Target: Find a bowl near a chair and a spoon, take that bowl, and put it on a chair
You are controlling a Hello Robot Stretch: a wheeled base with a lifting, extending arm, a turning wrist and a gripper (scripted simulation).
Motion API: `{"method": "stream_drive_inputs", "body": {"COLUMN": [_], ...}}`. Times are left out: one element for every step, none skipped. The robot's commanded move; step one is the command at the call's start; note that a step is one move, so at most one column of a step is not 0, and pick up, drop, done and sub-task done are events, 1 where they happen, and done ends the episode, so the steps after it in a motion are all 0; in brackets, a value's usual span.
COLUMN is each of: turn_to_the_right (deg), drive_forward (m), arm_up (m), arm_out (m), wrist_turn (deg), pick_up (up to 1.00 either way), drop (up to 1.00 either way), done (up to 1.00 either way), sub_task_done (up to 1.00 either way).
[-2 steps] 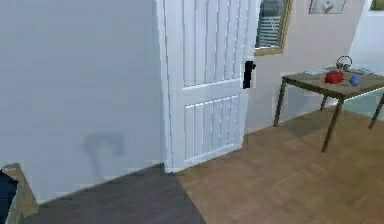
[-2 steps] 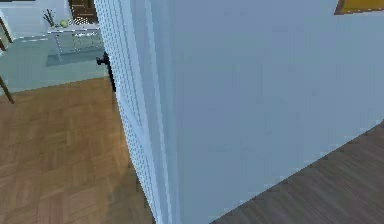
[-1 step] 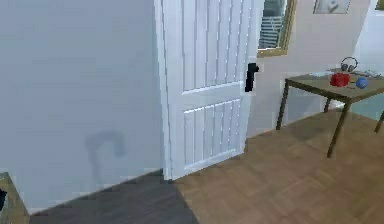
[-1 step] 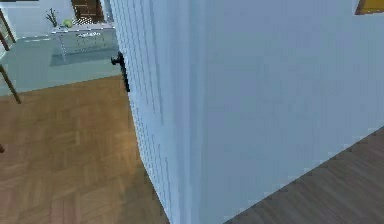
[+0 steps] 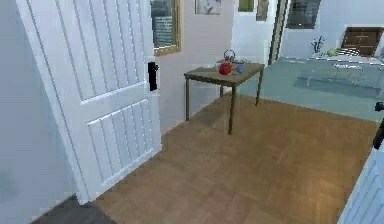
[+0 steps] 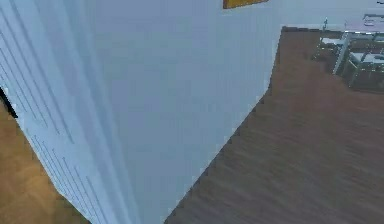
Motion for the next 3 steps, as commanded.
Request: {"method": "stream_drive_inputs", "body": {"turn_to_the_right": [0.0,33.0,0.0], "drive_forward": [0.35,0.00,1.00], "arm_up": [0.00,0.00,0.00], "arm_out": [0.00,0.00,0.00], "wrist_turn": [0.0,0.0,0.0], "pick_up": [0.00,0.00,0.00], "drop": [0.00,0.00,0.00], "done": [0.00,0.00,0.00], "sub_task_done": [0.00,0.00,0.00]}}
